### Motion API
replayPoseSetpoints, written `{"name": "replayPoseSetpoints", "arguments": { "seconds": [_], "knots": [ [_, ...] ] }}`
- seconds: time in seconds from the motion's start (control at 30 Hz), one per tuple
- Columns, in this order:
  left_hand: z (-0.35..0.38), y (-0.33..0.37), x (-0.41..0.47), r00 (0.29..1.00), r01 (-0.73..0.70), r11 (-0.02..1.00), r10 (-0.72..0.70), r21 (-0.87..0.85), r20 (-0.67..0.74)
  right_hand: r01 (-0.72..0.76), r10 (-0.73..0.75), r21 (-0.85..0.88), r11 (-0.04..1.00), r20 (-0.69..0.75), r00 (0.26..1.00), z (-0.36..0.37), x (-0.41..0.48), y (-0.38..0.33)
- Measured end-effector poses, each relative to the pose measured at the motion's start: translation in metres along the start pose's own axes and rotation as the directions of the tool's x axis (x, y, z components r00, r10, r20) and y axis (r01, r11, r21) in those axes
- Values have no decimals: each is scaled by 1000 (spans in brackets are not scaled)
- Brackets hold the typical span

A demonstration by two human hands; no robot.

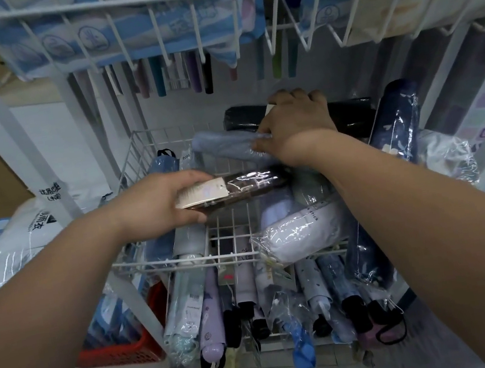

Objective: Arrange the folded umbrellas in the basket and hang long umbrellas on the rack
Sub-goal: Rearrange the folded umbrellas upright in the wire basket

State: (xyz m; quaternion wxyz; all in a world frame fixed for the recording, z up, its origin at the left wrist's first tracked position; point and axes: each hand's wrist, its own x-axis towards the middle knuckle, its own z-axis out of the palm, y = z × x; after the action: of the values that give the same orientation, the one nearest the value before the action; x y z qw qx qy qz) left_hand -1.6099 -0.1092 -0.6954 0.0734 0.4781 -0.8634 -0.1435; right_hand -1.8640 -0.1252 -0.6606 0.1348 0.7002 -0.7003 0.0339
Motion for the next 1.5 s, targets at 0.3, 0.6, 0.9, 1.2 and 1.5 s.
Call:
{"name": "replayPoseSetpoints", "arguments": {
  "seconds": [0.3, 0.6, 0.9, 1.2, 1.5],
  "knots": [
    [-14, 9, 2, 954, 295, 953, -297, 77, 25, -77, 80, 59, 995, -50, 996, 6, 3, -1],
    [48, 35, 66, 867, 424, 867, -473, -262, -160, -76, 79, 59, 995, -57, 995, 6, 3, -1],
    [66, 42, 67, 800, 249, 774, -503, -582, -327, -72, 74, 37, 997, -63, 995, 11, 4, -2],
    [45, 109, 109, 823, 55, -86, -561, -995, 94, -35, 39, 246, 969, -12, 999, 7, -5, 0],
    [39, 93, 107, 690, -186, 84, -698, -979, -191, 6, -52, 505, 863, 78, 996, 10, -6, 5]
  ]
}}
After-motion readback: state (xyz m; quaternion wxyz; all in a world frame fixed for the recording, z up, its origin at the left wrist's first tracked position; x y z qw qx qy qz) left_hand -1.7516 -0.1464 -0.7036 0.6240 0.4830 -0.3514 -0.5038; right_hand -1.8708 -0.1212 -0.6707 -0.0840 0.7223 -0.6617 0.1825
